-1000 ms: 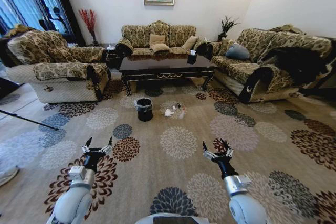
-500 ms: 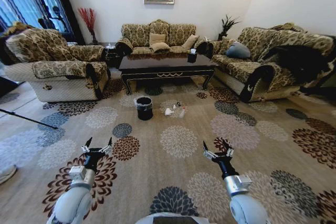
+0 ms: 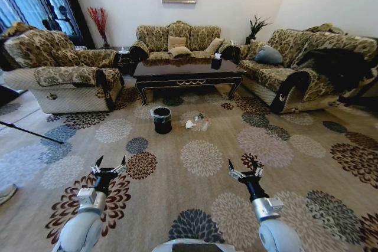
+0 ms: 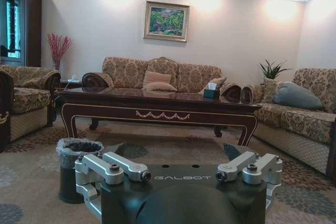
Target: Move to the front of the table and pick up the trash from the floor, then place it into the trash bin.
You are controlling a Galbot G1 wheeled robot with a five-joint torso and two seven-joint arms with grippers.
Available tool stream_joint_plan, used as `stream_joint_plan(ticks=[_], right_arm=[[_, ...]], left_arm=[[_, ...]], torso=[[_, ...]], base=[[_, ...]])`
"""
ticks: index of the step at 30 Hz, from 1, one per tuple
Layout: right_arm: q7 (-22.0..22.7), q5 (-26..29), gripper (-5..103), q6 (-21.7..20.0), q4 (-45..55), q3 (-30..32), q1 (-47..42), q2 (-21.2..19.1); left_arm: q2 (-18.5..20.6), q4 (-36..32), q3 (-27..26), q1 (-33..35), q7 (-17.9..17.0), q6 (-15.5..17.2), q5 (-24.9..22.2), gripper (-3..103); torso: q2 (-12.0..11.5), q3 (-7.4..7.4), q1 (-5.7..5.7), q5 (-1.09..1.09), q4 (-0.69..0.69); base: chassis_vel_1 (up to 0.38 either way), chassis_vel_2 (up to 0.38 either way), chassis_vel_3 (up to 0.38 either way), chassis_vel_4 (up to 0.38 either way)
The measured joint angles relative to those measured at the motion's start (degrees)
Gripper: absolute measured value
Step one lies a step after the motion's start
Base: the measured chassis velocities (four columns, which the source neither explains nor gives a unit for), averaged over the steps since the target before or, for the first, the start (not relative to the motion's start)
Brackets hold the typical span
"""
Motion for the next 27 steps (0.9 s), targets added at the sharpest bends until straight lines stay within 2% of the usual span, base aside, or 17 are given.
stream_joint_plan(ticks=[27], right_arm=[[-0.1,-0.3,100,0.1,0.2,-0.3,-0.1,0.2]], left_arm=[[-0.2,-0.2,0.0,0.2,-0.2,0.1,0.4,100]], torso=[[-6.2,-3.8,-2.44,0.0,0.0]], base=[[0.0,0.0,0.0,0.0]])
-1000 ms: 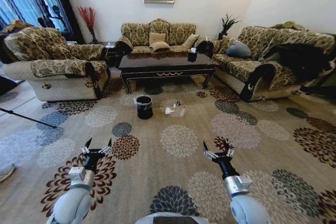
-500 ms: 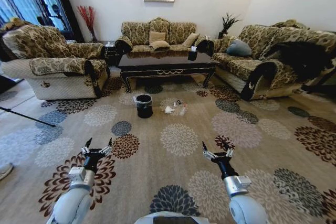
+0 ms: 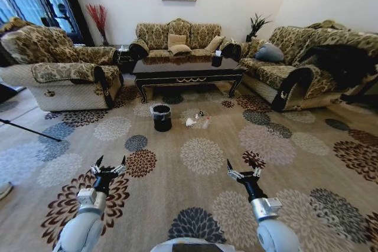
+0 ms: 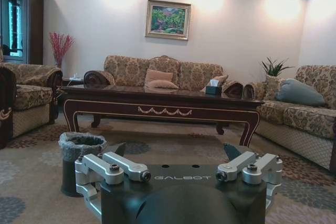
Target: Move to the front of the table and pick up the trash from the floor, then place it into the trash bin.
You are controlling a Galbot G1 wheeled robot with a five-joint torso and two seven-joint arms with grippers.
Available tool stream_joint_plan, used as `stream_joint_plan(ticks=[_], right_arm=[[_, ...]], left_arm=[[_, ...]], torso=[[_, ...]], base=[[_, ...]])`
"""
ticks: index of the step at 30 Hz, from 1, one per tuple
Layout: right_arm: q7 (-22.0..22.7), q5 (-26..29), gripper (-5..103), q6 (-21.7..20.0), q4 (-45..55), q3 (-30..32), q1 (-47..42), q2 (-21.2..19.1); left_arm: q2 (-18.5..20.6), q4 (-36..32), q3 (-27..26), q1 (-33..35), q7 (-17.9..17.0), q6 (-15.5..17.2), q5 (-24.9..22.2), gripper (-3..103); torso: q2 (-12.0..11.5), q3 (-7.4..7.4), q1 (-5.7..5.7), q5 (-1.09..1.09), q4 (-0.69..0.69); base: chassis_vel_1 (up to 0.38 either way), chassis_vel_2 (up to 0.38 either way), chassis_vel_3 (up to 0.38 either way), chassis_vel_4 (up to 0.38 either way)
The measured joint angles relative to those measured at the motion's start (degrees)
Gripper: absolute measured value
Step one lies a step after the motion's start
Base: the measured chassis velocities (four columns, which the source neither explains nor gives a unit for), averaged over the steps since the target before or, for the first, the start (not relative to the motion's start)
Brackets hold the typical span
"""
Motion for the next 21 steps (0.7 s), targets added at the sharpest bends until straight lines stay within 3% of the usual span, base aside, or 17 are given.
stream_joint_plan(ticks=[21], right_arm=[[-0.1,0.3,100,-0.1,0.0,0.0,-0.3,0.1]], left_arm=[[-0.5,0.5,-0.3,-0.1,-0.4,-0.3,0.1,100]], torso=[[-4.8,-3.11,-1.71,0.0,0.0]], base=[[0.0,0.0,0.0,0.0]])
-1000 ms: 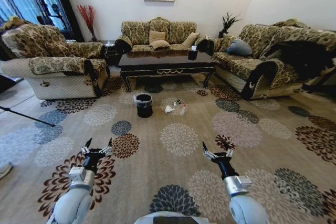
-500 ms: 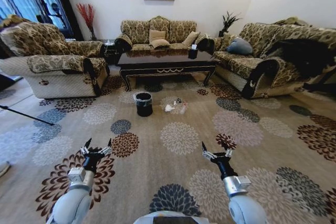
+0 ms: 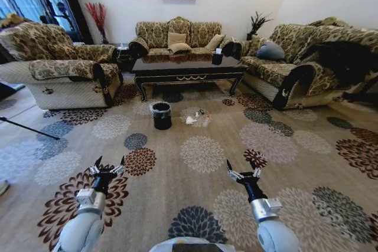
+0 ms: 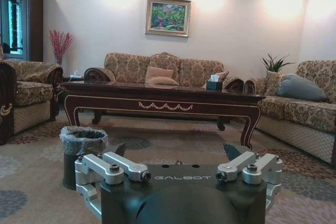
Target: Move to the front of the table and pick up the trash from the floor, then place it into the trash bin.
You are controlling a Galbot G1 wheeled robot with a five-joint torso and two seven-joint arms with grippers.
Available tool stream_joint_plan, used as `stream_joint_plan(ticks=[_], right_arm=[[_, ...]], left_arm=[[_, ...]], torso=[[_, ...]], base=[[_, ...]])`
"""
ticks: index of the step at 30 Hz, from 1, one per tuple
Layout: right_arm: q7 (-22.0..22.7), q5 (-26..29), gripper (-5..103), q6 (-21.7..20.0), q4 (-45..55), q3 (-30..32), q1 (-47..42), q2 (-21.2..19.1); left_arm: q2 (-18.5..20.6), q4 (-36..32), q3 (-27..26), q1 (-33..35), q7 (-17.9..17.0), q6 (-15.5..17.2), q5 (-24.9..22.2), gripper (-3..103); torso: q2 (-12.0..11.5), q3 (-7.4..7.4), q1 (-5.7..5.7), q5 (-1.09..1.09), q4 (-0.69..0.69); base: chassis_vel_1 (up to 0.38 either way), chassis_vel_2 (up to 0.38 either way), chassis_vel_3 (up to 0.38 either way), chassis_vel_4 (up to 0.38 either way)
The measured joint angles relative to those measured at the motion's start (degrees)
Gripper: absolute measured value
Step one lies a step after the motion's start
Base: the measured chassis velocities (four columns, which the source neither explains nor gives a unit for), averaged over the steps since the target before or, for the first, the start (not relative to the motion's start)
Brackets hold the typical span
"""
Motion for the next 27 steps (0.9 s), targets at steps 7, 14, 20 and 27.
stream_joint_plan(ticks=[7,14,20,27], right_arm=[[0.0,0.1,100,0.0,0.3,0.2,-0.3,-0.1],[1.5,-0.3,100,-0.5,0.4,0.2,-0.3,-0.1],[1.7,-0.3,100,-0.6,0.3,0.6,-0.6,-0.1],[1.1,0.7,100,-0.6,0.5,1.4,-1.3,0.3]], left_arm=[[0.1,-0.1,0.1,0.1,0.0,-0.1,0.1,100],[-0.1,-0.3,0.3,0.3,0.0,-0.1,0.3,100],[-0.6,-0.5,0.4,0.8,0.0,-0.3,0.7,100],[-0.9,-1.1,0.8,1.5,0.1,-0.4,1.0,100]], torso=[[-1.5,-1.06,-0.48,0.0,0.0],[-3.3,-2.29,-1.03,0.0,0.0],[-4.4,-2.99,-1.41,-0.01,0.0],[-6.0,-4.12,-1.9,0.0,0.0]], base=[[0.0,0.0,0.0,0.0],[0.0,0.0,0.0,0.0],[0.0,0.0,0.0,0.0],[0.0,0.0,0.0,0.0]])
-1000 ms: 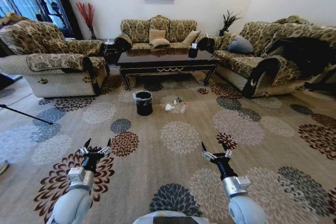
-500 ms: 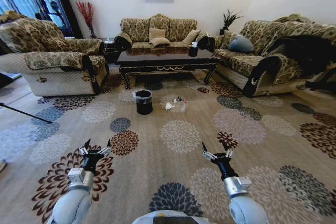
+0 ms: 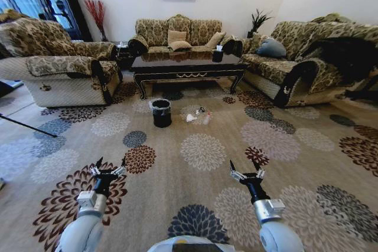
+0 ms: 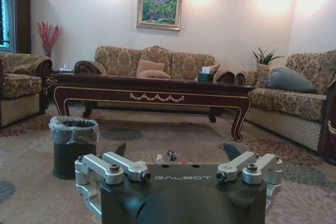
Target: Move to the front of the table and pick up the trash from the floor, then place it into the trash bin.
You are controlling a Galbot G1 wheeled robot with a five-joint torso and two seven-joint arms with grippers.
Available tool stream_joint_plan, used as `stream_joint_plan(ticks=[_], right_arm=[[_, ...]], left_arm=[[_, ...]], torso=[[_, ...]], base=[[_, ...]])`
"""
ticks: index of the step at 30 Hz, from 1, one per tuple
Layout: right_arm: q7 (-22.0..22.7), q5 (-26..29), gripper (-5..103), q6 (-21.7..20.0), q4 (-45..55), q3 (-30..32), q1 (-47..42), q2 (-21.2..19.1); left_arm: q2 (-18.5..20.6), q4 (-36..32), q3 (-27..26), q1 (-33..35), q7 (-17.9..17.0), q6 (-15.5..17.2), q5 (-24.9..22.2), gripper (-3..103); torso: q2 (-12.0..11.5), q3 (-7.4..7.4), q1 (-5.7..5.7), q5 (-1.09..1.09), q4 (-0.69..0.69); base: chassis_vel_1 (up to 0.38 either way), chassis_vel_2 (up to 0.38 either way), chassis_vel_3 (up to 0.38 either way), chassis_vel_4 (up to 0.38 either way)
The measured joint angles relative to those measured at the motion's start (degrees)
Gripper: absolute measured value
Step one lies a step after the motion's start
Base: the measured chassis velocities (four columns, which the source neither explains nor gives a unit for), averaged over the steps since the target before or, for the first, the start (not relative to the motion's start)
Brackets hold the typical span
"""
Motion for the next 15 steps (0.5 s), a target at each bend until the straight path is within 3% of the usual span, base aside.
stream_joint_plan(ticks=[15], right_arm=[[-0.9,0.8,100,-0.2,1.1,0.9,0.3,-0.9]], left_arm=[[0.6,0.7,1.0,-0.6,0.1,0.2,0.4,100]], torso=[[-3.4,-2.36,-1.0,0.0,0.0]], base=[[0.0,0.0,0.0,0.0]])
